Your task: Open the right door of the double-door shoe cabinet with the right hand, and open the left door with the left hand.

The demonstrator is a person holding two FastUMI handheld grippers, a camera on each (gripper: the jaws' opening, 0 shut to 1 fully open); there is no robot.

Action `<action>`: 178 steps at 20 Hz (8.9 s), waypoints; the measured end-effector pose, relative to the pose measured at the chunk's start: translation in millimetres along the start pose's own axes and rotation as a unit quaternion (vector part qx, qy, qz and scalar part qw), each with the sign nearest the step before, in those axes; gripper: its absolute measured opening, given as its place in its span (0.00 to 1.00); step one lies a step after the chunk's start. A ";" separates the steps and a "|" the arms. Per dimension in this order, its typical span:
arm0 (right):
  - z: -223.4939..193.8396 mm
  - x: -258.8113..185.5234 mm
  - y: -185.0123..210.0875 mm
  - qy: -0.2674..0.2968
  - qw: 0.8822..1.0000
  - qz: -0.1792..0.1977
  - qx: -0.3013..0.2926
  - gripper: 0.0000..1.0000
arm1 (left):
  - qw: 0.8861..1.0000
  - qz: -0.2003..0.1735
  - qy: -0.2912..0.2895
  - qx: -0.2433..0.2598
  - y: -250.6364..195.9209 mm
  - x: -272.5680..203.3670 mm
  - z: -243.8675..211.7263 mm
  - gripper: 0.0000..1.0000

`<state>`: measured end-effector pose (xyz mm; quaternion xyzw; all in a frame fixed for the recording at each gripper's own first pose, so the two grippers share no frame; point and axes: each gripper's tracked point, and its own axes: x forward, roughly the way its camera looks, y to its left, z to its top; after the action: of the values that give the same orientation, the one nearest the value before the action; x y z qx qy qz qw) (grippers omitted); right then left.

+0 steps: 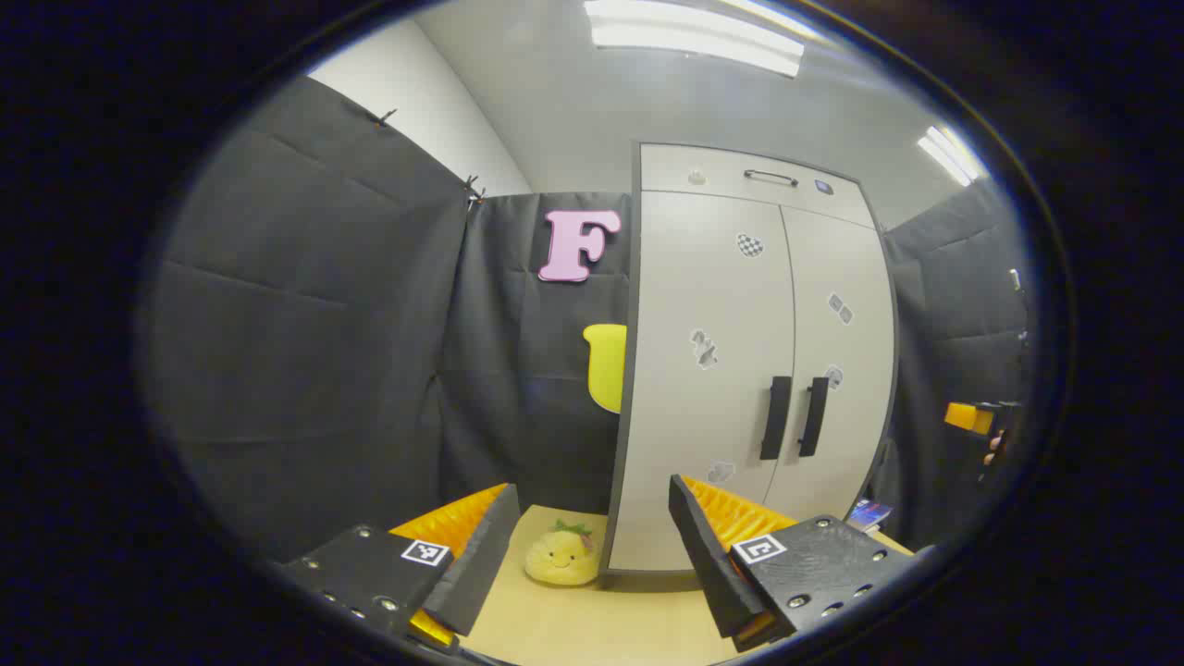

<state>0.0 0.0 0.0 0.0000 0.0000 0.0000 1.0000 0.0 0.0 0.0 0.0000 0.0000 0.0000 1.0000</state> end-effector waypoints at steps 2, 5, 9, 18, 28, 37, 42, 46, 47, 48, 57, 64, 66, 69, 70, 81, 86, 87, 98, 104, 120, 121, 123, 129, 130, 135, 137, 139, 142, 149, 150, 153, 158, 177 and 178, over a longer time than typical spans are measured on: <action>-0.2 0.1 4.7 0.002 1.000 0.003 0.001 1.00 | 1.000 0.004 -0.001 0.007 1.6 -3.8 -1.1 0.94; -2.6 -1.0 11.7 0.005 1.000 0.006 0.000 0.98 | 1.000 0.006 -0.003 0.013 3.3 -9.8 -3.8 0.94; -2.7 -4.3 16.4 0.002 1.000 0.006 -0.008 0.98 | 0.999 0.010 0.004 0.032 3.7 -13.7 -11.6 0.94; -8.8 -11.9 17.4 0.014 1.000 0.012 -0.008 0.98 | 1.000 0.003 0.014 0.020 -2.8 -24.4 -26.7 0.95; 5.6 32.7 48.5 0.027 0.999 0.041 0.017 0.98 | 0.999 0.011 0.049 0.004 -1.3 -56.6 -68.8 0.94; 18.4 84.7 124.2 0.026 0.995 0.093 -0.017 0.98 | 0.997 0.057 0.025 -0.038 51.1 -80.8 -63.0 0.94; 8.7 119.6 171.5 0.036 0.991 0.122 -0.043 0.98 | 0.994 0.098 0.035 -0.021 79.5 -107.4 -73.7 0.95; -4.8 146.9 190.3 0.039 0.990 0.119 -0.065 0.98 | 0.992 0.113 0.044 -0.027 92.5 -113.8 -83.1 0.95; -9.2 153.8 192.0 0.043 0.990 0.117 -0.067 0.98 | 0.992 0.116 0.046 -0.029 93.0 -113.3 -84.9 0.94; -12.3 161.0 193.6 0.043 0.990 0.115 -0.067 0.99 | 0.991 0.118 0.047 -0.030 94.3 -113.3 -86.1 0.94; -24.9 189.9 189.4 0.053 0.993 0.088 -0.060 0.65 | 0.992 0.099 0.070 -0.031 85.1 -98.9 -103.1 0.95; -24.8 189.1 196.1 0.026 0.995 0.088 -0.038 0.25 | 0.995 0.073 0.065 -0.026 61.6 -87.8 -100.8 0.95; -26.4 189.5 197.2 0.032 0.993 0.103 -0.037 0.16 | 0.995 0.068 0.065 -0.029 58.7 -89.0 -99.3 0.94; -25.6 187.5 195.7 0.039 0.993 0.108 -0.042 0.07 | 0.996 0.062 0.065 -0.027 54.7 -92.2 -100.3 0.95; -26.7 186.0 195.6 0.038 0.993 0.107 -0.041 0.07 | 0.995 0.062 0.067 -0.026 54.8 -93.2 -100.7 0.94; -23.9 138.5 176.9 0.036 0.989 0.142 -0.023 0.07 | 0.993 0.040 0.109 -0.016 26.5 -105.5 -123.3 0.95; -24.0 110.0 159.5 0.035 0.988 0.149 -0.017 0.07 | 0.991 -0.007 0.128 -0.024 -12.3 -106.3 -137.9 0.95; -23.9 104.5 155.7 0.035 0.988 0.148 -0.017 0.07 | 0.991 -0.012 0.133 -0.025 -15.8 -104.9 -141.3 0.95; -18.9 61.4 106.3 0.029 0.989 0.145 -0.010 0.07 | 0.991 -0.054 0.117 -0.024 -40.3 -83.3 -124.5 0.95; -17.8 40.9 73.1 0.023 0.990 0.136 -0.006 0.07 | 0.990 -0.079 0.116 -0.023 -65.4 -81.8 -128.2 0.95; -7.6 28.2 -22.6 0.010 0.993 0.101 0.052 0.06 | 0.979 -0.121 0.160 -0.043 -102.2 -81.1 -165.4 0.95; -5.2 30.3 -32.4 0.011 0.994 0.093 0.053 0.06 | 0.977 -0.126 0.164 -0.044 -105.3 -82.3 -167.9 0.95; -4.5 34.7 -54.1 0.014 0.996 0.086 0.035 0.06 | 0.975 -0.131 0.171 -0.047 -111.6 -82.4 -172.8 0.95; -0.7 40.7 -73.8 0.020 0.991 0.127 0.036 0.05 | 0.975 -0.128 0.177 -0.047 -125.2 -79.4 -169.3 0.94; -1.5 41.4 -75.5 0.020 0.991 0.126 0.039 0.09 | 0.975 -0.128 0.174 -0.045 -126.3 -80.3 -164.9 0.95; -1.5 38.9 -77.3 0.017 0.992 0.109 0.055 0.06 | 0.979 -0.125 0.160 -0.031 -119.6 -76.8 -155.3 0.94; -3.5 35.2 -74.2 0.024 0.992 0.106 0.063 0.05 | 0.980 -0.123 0.155 -0.032 -113.8 -76.9 -153.0 0.95; -4.7 32.4 -77.5 0.028 0.993 0.101 0.053 0.05 | 0.980 -0.124 0.154 -0.038 -110.7 -75.3 -156.0 0.95; -6.9 17.7 -79.1 0.027 0.994 0.096 0.042 0.05 | 0.978 -0.129 0.158 -0.044 -105.1 -68.9 -166.4 0.95; 6.6 -34.5 -143.1 -0.018 0.999 0.003 0.050 0.02 | 0.976 -0.156 0.148 -0.018 -107.7 -35.8 -162.8 0.95; 8.4 -40.7 -156.4 -0.019 0.998 -0.021 0.049 0.02 | 0.977 -0.160 0.137 -0.013 -108.9 -27.0 -152.3 0.95; 20.2 -54.9 -183.6 -0.026 0.996 -0.080 0.040 0.02 | 0.978 -0.181 0.099 -0.011 -123.9 3.1 -117.7 0.95; 21.1 -53.9 -225.7 -0.018 0.985 -0.169 -0.015 0.21 | 0.976 -0.214 0.048 0.010 -164.3 58.3 -73.9 0.95; -20.9 110.8 -333.5 0.012 0.981 -0.192 -0.026 0.98 | 0.992 -0.115 -0.031 0.034 -295.3 217.1 0.0 0.94; -19.4 117.1 -337.1 0.013 0.981 -0.190 -0.043 0.98 | 0.993 -0.106 -0.030 0.033 -296.5 224.3 1.1 0.94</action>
<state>117.1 -337.1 -19.4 -0.0428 0.0128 -0.1900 0.9808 224.3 -296.5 1.1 0.0331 -0.0301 -0.1062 0.9933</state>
